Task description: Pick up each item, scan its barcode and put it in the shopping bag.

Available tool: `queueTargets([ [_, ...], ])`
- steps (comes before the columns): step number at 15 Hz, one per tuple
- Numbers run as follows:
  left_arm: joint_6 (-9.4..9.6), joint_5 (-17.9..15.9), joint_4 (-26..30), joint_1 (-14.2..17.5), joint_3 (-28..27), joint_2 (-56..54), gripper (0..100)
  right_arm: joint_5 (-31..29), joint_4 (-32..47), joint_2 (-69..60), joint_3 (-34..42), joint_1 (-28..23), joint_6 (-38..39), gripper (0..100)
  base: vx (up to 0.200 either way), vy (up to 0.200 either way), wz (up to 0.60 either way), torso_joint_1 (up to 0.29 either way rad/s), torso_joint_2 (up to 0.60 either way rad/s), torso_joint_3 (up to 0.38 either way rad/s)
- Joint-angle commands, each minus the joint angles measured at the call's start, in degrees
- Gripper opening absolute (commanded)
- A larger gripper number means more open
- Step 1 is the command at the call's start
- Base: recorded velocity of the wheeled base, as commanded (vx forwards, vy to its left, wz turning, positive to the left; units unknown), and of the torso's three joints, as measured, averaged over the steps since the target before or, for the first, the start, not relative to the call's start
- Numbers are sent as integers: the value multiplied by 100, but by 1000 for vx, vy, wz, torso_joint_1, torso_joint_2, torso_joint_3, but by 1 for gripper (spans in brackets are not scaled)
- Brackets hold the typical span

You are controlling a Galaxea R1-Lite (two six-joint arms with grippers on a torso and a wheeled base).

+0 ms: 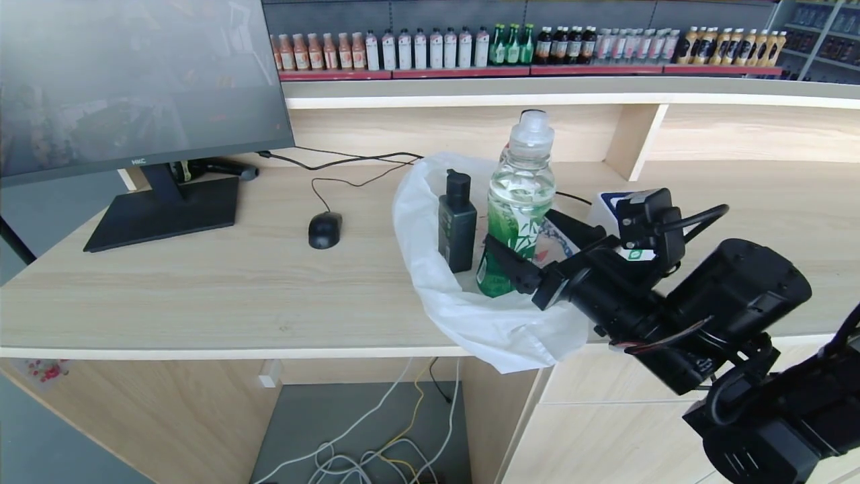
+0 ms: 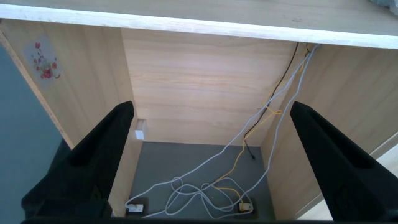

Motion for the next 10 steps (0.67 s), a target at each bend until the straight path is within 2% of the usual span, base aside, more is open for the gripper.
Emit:
queueTargets([
  [1,0,1,0,1,0,-2,100,4,-8,-741,600,-5,-36,100,0,0,0,0,0,0],
  [2,9,1,0,1,0,-2,100,-22,-8,-1462,1382,-66,-45,100,0,0,0,0,0,0],
  [5,9,1,0,1,0,-2,100,31,-8,-3175,3377,-734,-10,100,0,0,0,0,0,0],
  [6,9,1,0,1,0,-2,100,4,370,-3773,3447,-831,95,100,0,0,0,0,0,0],
  [7,9,1,0,1,0,-2,100,13,923,-4292,3447,-840,122,100,0,0,0,0,0,0],
  [8,9,1,0,1,0,-2,100,13,1829,-4810,3447,-822,104,100,0,0,0,0,0,0],
  [10,9,1,0,1,0,-2,100,13,4052,-6401,3447,-813,8,100,0,0,0,0,0,0],
])
